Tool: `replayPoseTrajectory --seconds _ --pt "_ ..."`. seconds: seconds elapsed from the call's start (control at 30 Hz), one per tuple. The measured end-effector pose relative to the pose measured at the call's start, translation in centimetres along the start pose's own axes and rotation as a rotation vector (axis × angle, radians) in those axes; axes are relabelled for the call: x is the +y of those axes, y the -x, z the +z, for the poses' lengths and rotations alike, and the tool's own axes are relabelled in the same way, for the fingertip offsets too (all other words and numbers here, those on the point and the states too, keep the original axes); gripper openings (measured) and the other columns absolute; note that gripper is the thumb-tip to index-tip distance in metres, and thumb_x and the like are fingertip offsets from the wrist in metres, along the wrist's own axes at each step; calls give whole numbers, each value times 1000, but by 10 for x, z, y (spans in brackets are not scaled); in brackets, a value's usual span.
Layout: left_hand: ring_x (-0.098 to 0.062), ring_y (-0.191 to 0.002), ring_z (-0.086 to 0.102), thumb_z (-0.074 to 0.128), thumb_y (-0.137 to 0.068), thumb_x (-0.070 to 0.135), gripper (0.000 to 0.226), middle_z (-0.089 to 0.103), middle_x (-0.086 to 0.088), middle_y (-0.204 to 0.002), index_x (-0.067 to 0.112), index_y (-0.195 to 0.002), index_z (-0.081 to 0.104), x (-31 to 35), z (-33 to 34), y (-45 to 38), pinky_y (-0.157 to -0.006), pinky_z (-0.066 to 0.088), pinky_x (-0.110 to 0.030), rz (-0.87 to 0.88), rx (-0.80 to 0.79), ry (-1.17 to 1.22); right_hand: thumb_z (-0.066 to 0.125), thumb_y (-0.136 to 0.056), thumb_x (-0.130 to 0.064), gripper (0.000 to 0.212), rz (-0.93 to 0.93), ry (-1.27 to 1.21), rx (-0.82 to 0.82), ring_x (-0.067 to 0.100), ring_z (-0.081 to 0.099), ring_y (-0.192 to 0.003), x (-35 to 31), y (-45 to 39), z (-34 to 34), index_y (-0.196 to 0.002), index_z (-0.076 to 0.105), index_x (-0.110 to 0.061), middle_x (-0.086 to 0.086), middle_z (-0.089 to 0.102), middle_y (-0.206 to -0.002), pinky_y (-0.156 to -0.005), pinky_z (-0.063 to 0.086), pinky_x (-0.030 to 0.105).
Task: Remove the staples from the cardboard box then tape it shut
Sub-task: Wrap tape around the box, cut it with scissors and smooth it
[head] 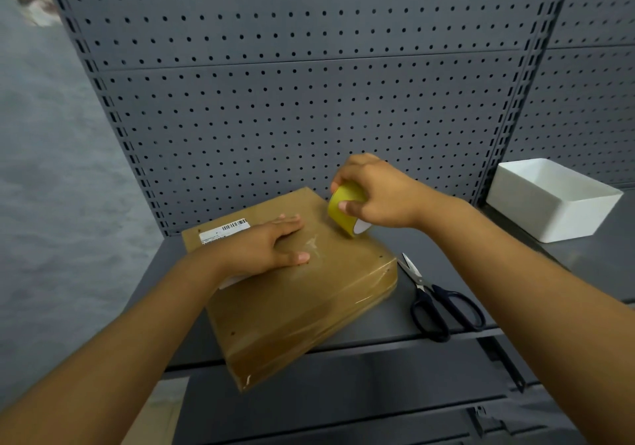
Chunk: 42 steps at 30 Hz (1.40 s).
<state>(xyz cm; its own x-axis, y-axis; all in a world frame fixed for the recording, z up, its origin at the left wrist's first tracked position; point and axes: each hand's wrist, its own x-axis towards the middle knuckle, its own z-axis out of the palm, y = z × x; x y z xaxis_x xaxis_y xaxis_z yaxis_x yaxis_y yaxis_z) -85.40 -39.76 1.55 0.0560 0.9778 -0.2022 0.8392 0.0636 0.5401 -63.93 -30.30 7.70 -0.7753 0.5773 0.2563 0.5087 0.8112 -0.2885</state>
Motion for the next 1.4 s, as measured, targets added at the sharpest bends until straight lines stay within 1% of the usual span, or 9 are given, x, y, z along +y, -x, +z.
replayPoseTrajectory --seconds 0.2,0.33,0.47,0.6,0.73,0.87,1.13,1.27,1.4 --pt "-3 -146 3 55 -63 75 98 7 18 -159 42 -149 21 -7 4 2 -120 7 -35 4 3 42 64 -88 -18 24 71 -140 -4 13 45 -100 1 2 -8 -112 63 -16 -2 50 -111 -70 38 19" --pt "-9 -147 0 51 -54 89 107 7 20 -158 46 -147 20 -11 5 0 -120 7 -44 -10 -1 34 64 -88 -16 21 143 -258 -20 14 53 -94 6 2 -12 -109 63 -19 -4 54 -109 -71 44 17" --pt "-11 -147 -1 54 -59 85 102 6 20 -158 47 -147 19 -15 7 -2 -120 7 -48 -18 4 54 63 -89 -14 18 212 -373 -36 8 56 -86 10 2 -14 -107 64 -19 -11 57 -95 -69 46 20" --pt "-9 -147 -1 49 -47 95 111 7 23 -158 52 -145 18 -20 8 -6 -120 8 -48 -22 15 46 62 -90 -12 17 238 -441 -34 7 58 -85 14 2 -16 -104 65 -20 -8 62 -94 -66 44 20" --pt "-9 -147 -1 47 -48 96 111 7 22 -158 51 -145 18 -22 8 -7 -120 8 -48 -13 19 27 62 -90 -11 16 274 -495 -38 14 62 -90 22 2 -15 -105 66 -17 -1 66 -99 -74 50 25" --pt "-9 -147 -1 47 -59 89 102 7 20 -159 47 -147 18 -21 9 -5 -120 8 -47 6 20 -6 58 -93 -9 15 342 -792 78 23 63 -93 32 5 -5 -107 62 -10 8 65 -101 -81 52 29" --pt "-7 -147 -1 50 -60 87 97 8 23 -158 52 -145 18 -22 8 -2 -120 8 -48 12 24 32 63 -90 -18 15 414 -564 219 19 55 -86 47 -3 4 -104 57 -18 1 58 -97 -73 46 32" --pt "4 -144 1 58 -75 68 83 11 28 -155 46 -147 23 -17 4 6 -121 6 -38 65 4 58 64 -90 -14 14 530 -371 282 20 51 -85 70 12 12 -99 53 -12 5 56 -98 -60 40 24" --pt "13 -140 4 59 -78 59 78 13 37 -148 42 -147 26 -14 0 10 -116 6 -23 105 -7 36 67 -87 -12 19 639 -226 185 25 50 -91 92 29 33 -95 50 -9 12 57 -104 -73 38 30"
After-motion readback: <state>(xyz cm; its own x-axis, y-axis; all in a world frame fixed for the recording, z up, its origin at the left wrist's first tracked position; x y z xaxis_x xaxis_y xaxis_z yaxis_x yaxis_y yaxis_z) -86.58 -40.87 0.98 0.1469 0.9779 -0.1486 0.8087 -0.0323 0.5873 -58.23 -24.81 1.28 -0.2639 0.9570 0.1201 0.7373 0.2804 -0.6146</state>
